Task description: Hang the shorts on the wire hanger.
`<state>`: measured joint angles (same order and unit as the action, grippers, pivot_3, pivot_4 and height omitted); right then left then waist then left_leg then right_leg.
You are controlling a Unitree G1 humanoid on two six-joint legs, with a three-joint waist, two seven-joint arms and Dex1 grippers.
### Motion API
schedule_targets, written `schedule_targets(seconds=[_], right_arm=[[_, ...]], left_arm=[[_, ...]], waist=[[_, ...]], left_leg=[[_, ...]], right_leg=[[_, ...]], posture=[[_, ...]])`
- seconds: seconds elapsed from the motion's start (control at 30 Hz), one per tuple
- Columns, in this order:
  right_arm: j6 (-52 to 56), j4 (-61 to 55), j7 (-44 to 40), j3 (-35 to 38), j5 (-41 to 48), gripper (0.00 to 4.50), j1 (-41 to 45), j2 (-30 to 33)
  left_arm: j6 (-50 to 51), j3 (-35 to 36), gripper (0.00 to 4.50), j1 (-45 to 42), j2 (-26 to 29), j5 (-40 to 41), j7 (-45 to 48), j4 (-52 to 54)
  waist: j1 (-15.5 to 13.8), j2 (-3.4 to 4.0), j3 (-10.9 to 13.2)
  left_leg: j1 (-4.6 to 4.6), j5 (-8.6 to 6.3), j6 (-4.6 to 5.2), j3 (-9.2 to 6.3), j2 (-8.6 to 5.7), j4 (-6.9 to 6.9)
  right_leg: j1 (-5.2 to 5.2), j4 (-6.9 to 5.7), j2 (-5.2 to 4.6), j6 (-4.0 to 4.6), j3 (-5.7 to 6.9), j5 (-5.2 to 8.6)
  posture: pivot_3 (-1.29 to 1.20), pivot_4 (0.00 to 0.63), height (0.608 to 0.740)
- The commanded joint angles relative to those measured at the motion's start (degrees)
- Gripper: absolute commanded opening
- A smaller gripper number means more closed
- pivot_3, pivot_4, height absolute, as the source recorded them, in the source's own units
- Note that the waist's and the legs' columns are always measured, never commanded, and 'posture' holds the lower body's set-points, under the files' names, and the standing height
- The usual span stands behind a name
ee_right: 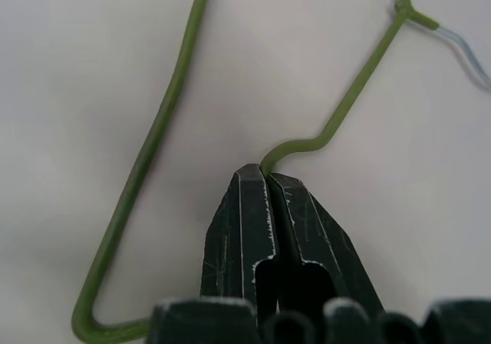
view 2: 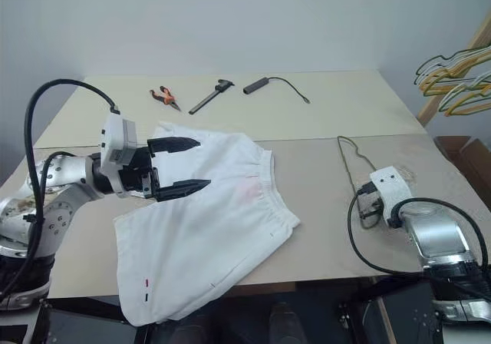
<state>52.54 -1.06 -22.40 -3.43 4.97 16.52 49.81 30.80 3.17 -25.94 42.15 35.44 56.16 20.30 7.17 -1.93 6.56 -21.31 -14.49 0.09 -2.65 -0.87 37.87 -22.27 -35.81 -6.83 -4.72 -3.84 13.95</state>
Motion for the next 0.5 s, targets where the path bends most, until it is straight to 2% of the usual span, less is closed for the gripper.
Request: schedule_targets(seconds=[0.03,0.17,0.27,0.37,0.5], right_arm=[[-15.9,-1.0,4.7,-1.7,-9.3,0.01,-0.6,2.7],[-45.2,2.7,14.6,-5.5,-22.6,0.01,-0.6,7.2],[-60.8,5.9,19.5,-7.1,-29.4,0.01,1.6,9.5],[-72.5,8.9,27.4,-9.7,-40.6,0.01,4.7,12.4],[-80.9,13.8,37.1,-12.2,-52.3,0.01,9.5,13.9]], left_arm=[[-1.5,-0.6,4.5,-2.3,-1.1,-1.1,-0.7,-0.3],[-1.8,-0.9,4.5,-4.8,-2.4,-2.4,-1.4,-2.4],[-2.2,-1.3,4.5,-7.9,-3.0,-3.8,-1.8,-5.5],[-1.9,-1.2,4.5,-11.3,-3.4,-4.9,-2.1,-9.0],[2.4,-0.7,4.5,-16.4,-3.0,-3.7,-1.8,-13.3]], waist=[[0.1,0.03,0.0],[0.7,0.2,0.0],[1.7,0.21,0.0],[2.7,0.21,0.0],[3.5,0.21,0.0]], left_leg=[[0.0,0.0,0.0,0.01,0.0,0.0],[0.0,0.0,-0.01,0.06,-0.01,0.0],[0.01,0.0,-0.01,0.04,-0.01,-0.01],[0.0,0.0,-0.02,0.05,-0.01,-0.01],[-0.02,0.02,-0.05,0.02,-0.04,0.0]], right_leg=[[-0.01,-0.01,0.0,0.0,0.0,0.0],[-0.08,-0.07,0.0,0.0,-0.03,0.0],[-0.08,-0.07,0.0,0.0,-0.03,0.01],[-0.07,-0.05,0.0,0.0,-0.05,0.0],[-0.1,-0.05,-0.02,0.0,-0.05,0.0]], posture=[[-0.2,0.098,0.74],[-0.2,0.092,0.74],[-0.2,0.085,0.74],[-0.2,0.08,0.74],[-0.2,0.072,0.74]])
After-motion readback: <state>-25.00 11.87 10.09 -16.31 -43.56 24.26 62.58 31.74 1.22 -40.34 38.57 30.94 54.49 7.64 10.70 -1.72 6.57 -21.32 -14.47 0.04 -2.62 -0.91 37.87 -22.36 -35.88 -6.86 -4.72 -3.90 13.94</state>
